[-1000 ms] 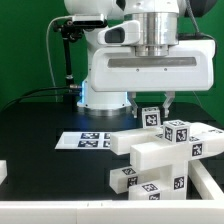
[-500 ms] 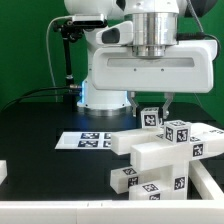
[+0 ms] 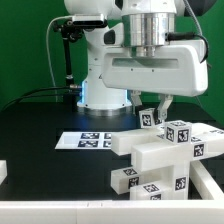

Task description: Assemble chair

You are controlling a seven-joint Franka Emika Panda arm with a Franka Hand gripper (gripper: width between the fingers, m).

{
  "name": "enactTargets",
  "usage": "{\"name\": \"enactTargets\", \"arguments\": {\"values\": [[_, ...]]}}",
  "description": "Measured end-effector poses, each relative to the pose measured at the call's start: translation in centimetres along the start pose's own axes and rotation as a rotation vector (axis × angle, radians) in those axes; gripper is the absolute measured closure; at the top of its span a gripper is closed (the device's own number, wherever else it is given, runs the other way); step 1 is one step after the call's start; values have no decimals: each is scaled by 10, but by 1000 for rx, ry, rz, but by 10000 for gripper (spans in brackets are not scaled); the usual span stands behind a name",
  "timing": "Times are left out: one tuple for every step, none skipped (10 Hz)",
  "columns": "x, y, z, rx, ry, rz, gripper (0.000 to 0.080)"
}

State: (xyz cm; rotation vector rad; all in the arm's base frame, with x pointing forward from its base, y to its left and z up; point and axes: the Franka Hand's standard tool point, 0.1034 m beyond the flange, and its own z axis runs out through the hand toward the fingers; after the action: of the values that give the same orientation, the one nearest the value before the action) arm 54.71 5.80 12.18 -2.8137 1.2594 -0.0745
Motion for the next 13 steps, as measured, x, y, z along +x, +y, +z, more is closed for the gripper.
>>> {"name": "enactTargets", "arguments": {"values": [[0, 0, 0, 0, 0, -7, 278], [0, 0, 0, 0, 0, -52, 190], [0, -1, 0, 1, 2, -168, 190], [-2, -3, 0, 2, 4, -347, 158], [-8, -5, 1, 4, -1, -535, 152], [-12, -6, 0, 10, 4, -566, 152], [-10, -5, 0, 9, 4, -615, 151], [-9, -4, 1, 7, 4, -688, 151], [-9, -4, 1, 5, 5, -733, 151], [-9, -4, 2, -22, 22, -931, 151], [-9, -6, 2, -32, 36, -1028, 151], [-8, -5, 3, -29, 54, -1052, 151], [-8, -5, 4, -28, 52, -1005, 151]]}}
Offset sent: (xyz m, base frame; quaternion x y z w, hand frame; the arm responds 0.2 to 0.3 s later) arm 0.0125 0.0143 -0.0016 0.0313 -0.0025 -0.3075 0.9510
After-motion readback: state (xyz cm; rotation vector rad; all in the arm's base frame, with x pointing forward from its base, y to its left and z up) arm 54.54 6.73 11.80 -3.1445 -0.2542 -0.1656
